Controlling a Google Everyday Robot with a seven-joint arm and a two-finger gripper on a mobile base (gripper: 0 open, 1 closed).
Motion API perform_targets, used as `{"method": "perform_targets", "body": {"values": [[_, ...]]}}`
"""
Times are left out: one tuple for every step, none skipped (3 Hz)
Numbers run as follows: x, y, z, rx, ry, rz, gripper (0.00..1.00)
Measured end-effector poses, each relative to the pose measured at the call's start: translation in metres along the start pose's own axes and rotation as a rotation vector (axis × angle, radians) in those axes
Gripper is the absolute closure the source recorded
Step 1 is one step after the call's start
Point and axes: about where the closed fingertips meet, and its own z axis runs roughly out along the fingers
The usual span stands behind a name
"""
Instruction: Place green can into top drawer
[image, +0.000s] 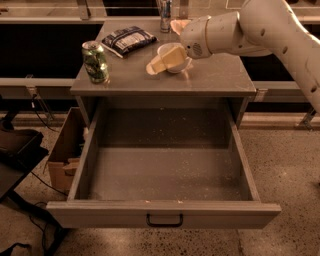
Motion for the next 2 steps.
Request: {"method": "perform_targets", "body": {"values": [[0.010,-0.012,0.069,-0.036,-0.048,0.105,0.00],[0.007,-0.019,0.136,-0.107,-0.111,0.132,0.00]]}}
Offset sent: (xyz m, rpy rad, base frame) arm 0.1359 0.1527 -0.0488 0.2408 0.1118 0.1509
